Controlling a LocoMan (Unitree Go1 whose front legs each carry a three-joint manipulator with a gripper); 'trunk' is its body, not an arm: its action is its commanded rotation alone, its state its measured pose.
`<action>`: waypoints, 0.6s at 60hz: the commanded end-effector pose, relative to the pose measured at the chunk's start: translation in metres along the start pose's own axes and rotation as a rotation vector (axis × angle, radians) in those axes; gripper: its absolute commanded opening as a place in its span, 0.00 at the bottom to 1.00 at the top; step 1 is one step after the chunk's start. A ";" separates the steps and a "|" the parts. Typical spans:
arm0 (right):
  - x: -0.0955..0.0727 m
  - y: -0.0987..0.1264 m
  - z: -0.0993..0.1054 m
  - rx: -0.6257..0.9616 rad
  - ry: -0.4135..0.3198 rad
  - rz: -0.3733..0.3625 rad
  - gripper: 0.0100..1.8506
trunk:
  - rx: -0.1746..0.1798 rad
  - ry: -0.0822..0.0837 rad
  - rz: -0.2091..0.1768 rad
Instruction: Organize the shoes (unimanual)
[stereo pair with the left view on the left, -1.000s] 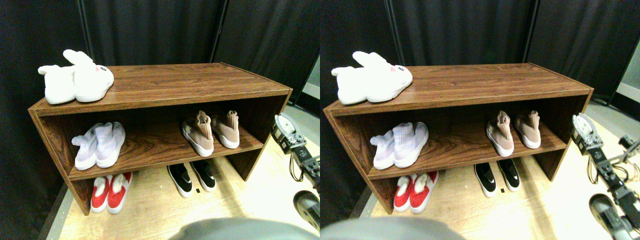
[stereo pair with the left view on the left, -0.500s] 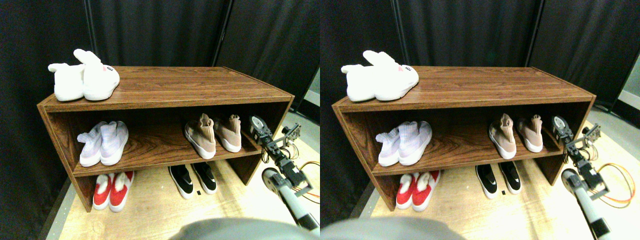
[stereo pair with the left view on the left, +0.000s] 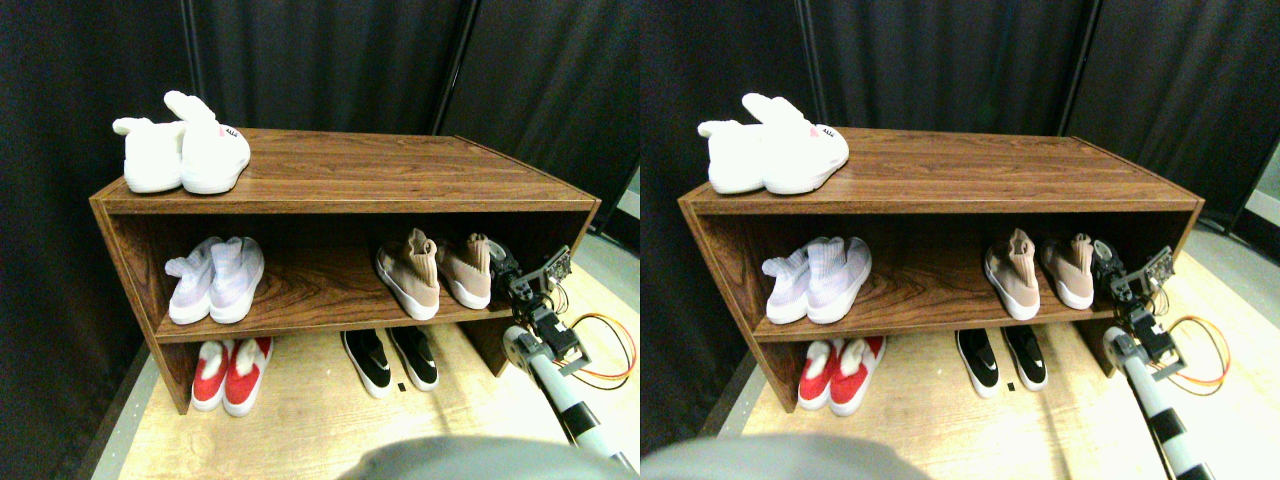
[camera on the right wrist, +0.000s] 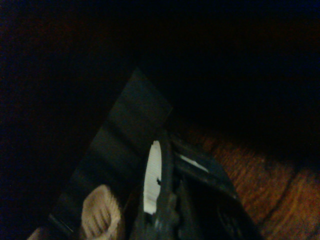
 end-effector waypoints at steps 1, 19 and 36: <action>-0.001 0.007 -0.005 0.007 0.033 0.028 0.03 | -0.027 0.017 0.025; -0.008 0.010 -0.020 0.012 0.098 0.024 0.03 | -0.039 0.015 0.044; -0.014 0.011 -0.026 0.027 0.090 0.005 0.03 | -0.039 0.014 0.044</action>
